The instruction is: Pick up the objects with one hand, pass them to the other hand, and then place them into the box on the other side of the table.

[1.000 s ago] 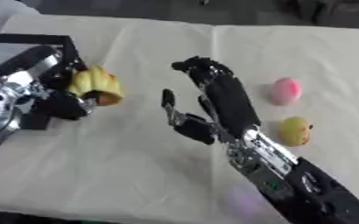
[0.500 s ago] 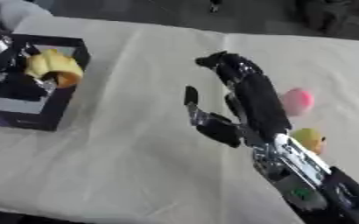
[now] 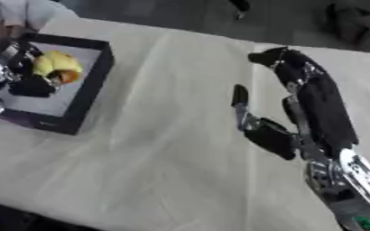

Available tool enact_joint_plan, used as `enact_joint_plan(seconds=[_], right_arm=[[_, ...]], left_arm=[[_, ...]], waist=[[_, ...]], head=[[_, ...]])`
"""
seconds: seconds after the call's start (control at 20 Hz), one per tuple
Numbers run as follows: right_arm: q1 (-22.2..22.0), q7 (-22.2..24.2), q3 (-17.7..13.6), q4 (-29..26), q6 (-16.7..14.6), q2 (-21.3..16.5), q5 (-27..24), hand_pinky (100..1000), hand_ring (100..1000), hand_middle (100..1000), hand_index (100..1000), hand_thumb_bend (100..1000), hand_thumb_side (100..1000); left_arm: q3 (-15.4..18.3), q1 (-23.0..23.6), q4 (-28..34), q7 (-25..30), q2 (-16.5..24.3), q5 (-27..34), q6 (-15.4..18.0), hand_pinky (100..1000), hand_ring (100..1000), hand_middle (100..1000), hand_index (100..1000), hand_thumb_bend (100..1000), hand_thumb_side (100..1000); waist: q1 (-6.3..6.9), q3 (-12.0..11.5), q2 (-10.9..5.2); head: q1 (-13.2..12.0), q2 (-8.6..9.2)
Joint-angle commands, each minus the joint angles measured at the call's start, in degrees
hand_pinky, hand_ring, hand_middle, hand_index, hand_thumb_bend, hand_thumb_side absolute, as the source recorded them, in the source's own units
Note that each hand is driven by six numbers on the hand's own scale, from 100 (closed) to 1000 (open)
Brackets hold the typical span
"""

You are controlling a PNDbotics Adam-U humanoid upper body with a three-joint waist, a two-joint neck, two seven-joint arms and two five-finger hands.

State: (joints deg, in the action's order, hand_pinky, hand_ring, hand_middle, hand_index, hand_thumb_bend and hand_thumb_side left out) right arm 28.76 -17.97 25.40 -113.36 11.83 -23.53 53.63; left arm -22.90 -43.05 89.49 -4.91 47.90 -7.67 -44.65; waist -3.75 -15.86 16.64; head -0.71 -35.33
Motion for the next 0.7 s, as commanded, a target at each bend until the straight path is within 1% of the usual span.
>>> enact_joint_plan(seconds=[0.05, 0.15, 0.2, 0.25, 0.3, 0.35, 0.4, 0.5, 0.6, 0.7], right_arm=[[0.86, -0.88, -1.00, -1.23, -0.52, -1.31, -0.44, 712, 745, 679, 781, 110, 573], [0.88, -1.20, -1.17, -1.23, -0.69, -1.36, -0.58, 712, 745, 679, 780, 111, 571], [0.88, -1.29, -1.21, -1.23, -0.72, -1.37, -0.67, 712, 745, 679, 780, 111, 571], [0.87, -1.37, -1.25, -1.23, -0.78, -1.37, -0.77, 711, 744, 679, 780, 111, 570], [0.86, -1.47, -1.29, -1.23, -0.84, -1.34, -0.85, 712, 744, 679, 781, 111, 569], [0.84, -1.55, -1.33, -1.23, -0.90, -1.32, -0.92, 711, 744, 679, 781, 111, 569], [0.82, -1.59, -1.36, -1.23, -0.91, -1.32, -1.00, 711, 744, 678, 780, 111, 569], [0.79, -1.60, -1.44, -1.23, -0.92, -1.38, -1.06, 711, 743, 677, 780, 112, 566], [0.74, -1.73, -1.53, -1.23, -0.92, -1.41, -1.13, 711, 742, 677, 779, 115, 563], [0.69, -1.87, -1.59, -1.23, -0.93, -1.39, -1.21, 711, 741, 676, 779, 115, 562]], left_arm=[[1.56, -1.26, -3.49, -1.55, 0.84, -2.22, 1.83, 622, 355, 329, 414, 100, 100], [1.70, -1.44, -5.70, -1.42, 0.36, -3.91, 2.76, 672, 439, 398, 494, 100, 100], [1.69, -1.51, -6.77, -0.76, 0.16, -4.91, 3.00, 719, 507, 468, 580, 163, 100], [1.67, -1.59, -7.74, 0.16, -0.01, -6.16, 3.16, 770, 582, 539, 660, 259, 100], [1.70, -1.68, -8.51, 1.19, -0.16, -7.63, 3.31, 806, 636, 592, 717, 326, 100], [1.79, -1.76, -9.08, 2.27, -0.30, -9.16, 3.42, 818, 661, 612, 736, 359, 130], [1.86, -1.80, -9.58, 3.56, -0.41, -10.56, 3.40, 855, 740, 692, 805, 497, 292], [2.20, -1.92, -10.41, 6.41, -0.60, -12.89, 3.02, 884, 787, 729, 842, 671, 436], [2.55, -2.05, -10.94, 8.97, -0.67, -15.25, 2.30, 902, 814, 752, 867, 770, 492], [2.92, -2.20, -11.17, 10.88, -0.70, -17.93, 1.46, 900, 816, 755, 872, 768, 478]], waist=[[0.25, 0.22, -0.76], [0.12, 0.44, -0.71], [0.08, 0.54, -0.71], [0.06, 0.63, -0.71], [0.06, 0.68, -0.71], [0.07, 0.69, -0.71], [0.10, 0.68, -0.71], [0.16, 0.67, -0.72], [0.25, 0.68, -0.74], [0.33, 0.69, -0.77]], head=[[-1.21, 0.80], [-1.47, 0.78], [-1.50, 0.76], [-1.53, 0.72], [-1.57, 0.65], [-1.57, 0.57], [-1.53, 0.46], [-1.40, 0.28], [-1.34, 0.11], [-1.32, -0.04]])
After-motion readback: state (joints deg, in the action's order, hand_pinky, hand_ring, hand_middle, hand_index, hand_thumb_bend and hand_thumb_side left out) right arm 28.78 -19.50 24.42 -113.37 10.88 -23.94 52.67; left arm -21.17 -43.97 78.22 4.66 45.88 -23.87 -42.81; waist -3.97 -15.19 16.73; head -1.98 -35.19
